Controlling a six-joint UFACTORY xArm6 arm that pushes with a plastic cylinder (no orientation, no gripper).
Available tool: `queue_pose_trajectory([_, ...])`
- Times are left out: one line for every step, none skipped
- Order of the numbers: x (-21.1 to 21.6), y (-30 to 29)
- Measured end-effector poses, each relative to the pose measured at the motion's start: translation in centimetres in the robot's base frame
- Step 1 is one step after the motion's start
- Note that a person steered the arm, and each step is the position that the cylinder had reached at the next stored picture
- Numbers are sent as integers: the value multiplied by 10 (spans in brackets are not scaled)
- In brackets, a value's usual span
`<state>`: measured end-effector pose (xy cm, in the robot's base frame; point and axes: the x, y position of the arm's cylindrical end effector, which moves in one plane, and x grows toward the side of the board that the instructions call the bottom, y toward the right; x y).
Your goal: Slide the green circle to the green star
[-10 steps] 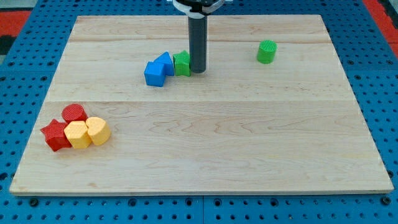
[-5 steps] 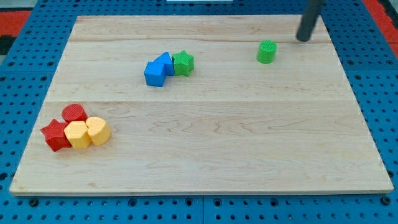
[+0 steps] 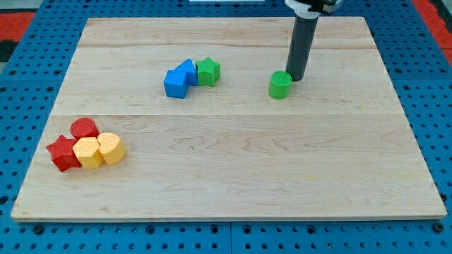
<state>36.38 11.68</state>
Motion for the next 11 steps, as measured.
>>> queue_pose_trajectory([17,9])
queue_pose_trajectory([28,7])
queue_pose_trajectory([38,-45])
queue_pose_trajectory([37,-64])
queue_pose_trajectory([33,-44])
queue_pose_trajectory([32,-37])
queue_pose_trajectory([32,-58])
queue_pose_trajectory([31,-71])
queue_pose_trajectory([16,-71])
queue_pose_trajectory([9,-91])
queue_pose_trajectory([13,-110])
